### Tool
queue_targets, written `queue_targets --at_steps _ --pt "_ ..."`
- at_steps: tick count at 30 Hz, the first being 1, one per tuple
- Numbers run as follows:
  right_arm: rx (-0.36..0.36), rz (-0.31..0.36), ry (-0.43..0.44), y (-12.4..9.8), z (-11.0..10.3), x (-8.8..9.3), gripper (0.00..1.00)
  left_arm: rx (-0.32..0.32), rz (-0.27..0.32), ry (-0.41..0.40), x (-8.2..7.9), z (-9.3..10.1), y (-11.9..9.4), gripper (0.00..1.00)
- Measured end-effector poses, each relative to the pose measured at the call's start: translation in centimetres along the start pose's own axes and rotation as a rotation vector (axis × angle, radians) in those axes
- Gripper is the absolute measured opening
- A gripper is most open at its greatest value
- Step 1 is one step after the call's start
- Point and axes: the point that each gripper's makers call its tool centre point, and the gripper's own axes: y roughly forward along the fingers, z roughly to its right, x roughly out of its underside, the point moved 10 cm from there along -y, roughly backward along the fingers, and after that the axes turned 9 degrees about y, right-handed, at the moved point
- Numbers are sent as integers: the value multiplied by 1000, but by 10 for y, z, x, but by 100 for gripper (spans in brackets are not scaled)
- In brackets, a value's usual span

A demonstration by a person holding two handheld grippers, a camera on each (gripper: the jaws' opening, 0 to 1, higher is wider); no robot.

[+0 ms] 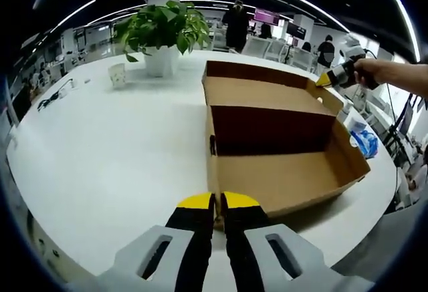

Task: Operate the shoe box by opening the lid, removing the specified soft item, and placing it in the target area until the item is outside and the box remains undamaged.

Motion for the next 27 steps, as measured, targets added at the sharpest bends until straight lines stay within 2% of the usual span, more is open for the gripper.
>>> queue_targets --at_steps 22,27 --pt "-38 61 -77 -29 -13 1 0 0 -1 7 0 0 0 2" --pt "-46 84 -113 -41 -20 12 0 -4 -2 6 0 0 0 2"
